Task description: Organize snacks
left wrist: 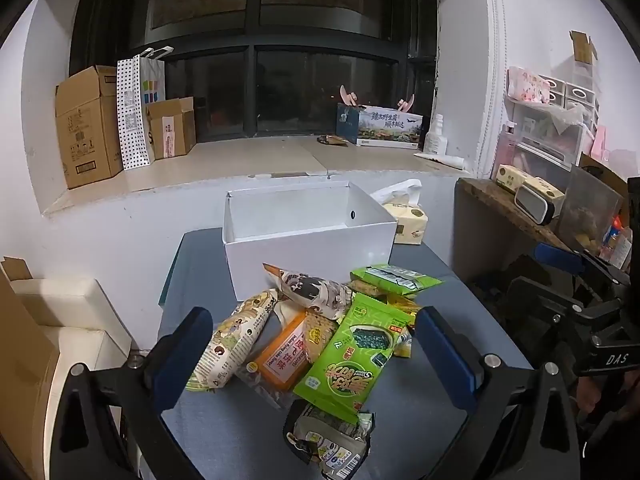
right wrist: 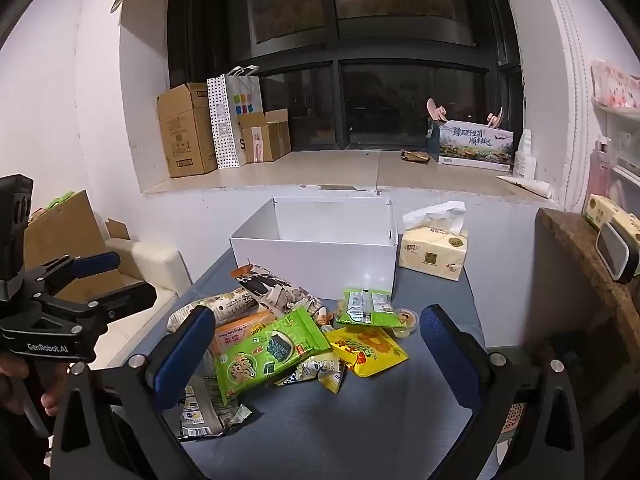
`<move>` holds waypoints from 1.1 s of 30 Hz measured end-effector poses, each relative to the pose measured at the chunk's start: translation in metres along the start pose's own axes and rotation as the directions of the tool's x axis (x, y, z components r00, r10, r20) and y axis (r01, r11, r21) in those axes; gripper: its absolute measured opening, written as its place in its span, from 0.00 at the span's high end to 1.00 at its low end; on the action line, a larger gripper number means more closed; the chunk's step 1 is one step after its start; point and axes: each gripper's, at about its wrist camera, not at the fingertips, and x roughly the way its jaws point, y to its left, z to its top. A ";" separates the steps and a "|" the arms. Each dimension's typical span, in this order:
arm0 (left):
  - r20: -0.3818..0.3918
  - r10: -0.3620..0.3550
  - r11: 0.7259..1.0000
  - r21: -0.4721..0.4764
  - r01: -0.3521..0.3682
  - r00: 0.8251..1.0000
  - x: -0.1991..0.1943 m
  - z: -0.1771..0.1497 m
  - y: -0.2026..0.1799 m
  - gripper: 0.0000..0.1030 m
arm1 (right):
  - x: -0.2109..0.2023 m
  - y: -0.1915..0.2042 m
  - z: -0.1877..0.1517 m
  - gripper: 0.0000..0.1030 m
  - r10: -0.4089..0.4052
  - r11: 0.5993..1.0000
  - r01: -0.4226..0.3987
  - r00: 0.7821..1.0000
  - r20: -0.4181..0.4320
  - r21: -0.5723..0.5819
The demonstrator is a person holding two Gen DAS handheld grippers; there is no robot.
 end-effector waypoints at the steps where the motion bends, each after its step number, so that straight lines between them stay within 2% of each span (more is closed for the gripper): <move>1: 0.002 -0.004 1.000 0.000 0.004 1.000 -0.002 0.001 0.000 0.00 | 0.000 0.000 0.000 0.00 0.002 1.000 -0.002 1.000 0.000 0.001; 11: -0.008 -0.033 0.999 0.010 0.033 0.999 0.000 -0.001 -0.004 0.00 | 0.000 -0.001 0.000 0.00 -0.001 1.000 0.001 1.000 0.006 0.002; 33: -0.002 -0.043 0.999 0.020 0.043 0.999 0.000 -0.002 -0.007 0.00 | 0.000 0.001 -0.001 0.00 0.002 1.000 -0.002 1.000 0.003 -0.005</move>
